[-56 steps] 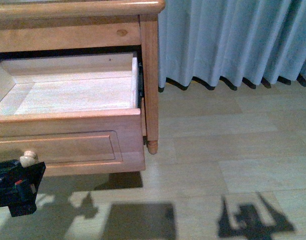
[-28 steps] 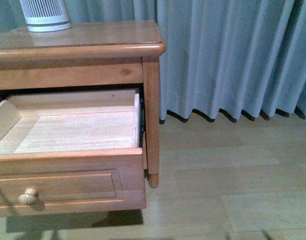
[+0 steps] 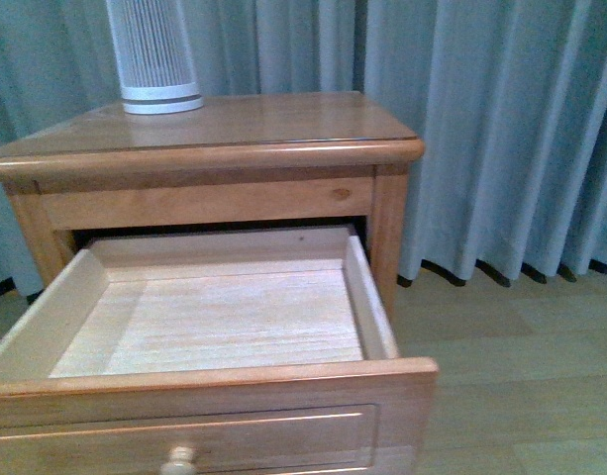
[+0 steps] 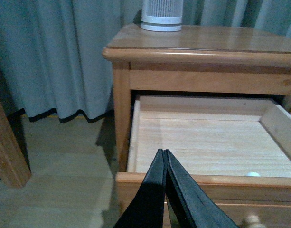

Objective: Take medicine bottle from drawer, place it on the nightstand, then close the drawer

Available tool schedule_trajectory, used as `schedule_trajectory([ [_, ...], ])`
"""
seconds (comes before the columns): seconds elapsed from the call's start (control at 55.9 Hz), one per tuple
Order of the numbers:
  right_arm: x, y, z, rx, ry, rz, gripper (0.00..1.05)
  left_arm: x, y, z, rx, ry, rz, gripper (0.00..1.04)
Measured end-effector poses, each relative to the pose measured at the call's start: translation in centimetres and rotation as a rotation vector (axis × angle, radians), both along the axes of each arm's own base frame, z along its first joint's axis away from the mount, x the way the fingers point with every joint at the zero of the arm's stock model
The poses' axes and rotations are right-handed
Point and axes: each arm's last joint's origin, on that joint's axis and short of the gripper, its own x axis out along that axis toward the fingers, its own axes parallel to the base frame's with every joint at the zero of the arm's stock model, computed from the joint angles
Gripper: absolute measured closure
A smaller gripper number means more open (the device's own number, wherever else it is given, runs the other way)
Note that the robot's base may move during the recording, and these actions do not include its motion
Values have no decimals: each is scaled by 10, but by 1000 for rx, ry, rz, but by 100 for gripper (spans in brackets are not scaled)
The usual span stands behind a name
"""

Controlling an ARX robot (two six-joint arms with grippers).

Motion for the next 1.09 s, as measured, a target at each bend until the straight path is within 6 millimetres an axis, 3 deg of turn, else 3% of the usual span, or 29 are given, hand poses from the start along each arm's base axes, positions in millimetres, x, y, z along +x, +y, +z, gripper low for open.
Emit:
schedule_trajectory([
  [0.698,0,0,0,0,1,4,7,-19,0,2,1,-7,3,101],
  [0.787,0,-1,1,119,179,109,7,-21,0,1,1,-6,3,101],
  [0.877,3,-2,24,253,299,141,7,-23,0,1,1,-4,3,101],
  [0.984,10,-2,85,242,198,125,7,-31,0,-2,1,9,3,101],
  [1.092,41,3,143,215,145,126,7,-32,0,-2,1,0,3,101],
])
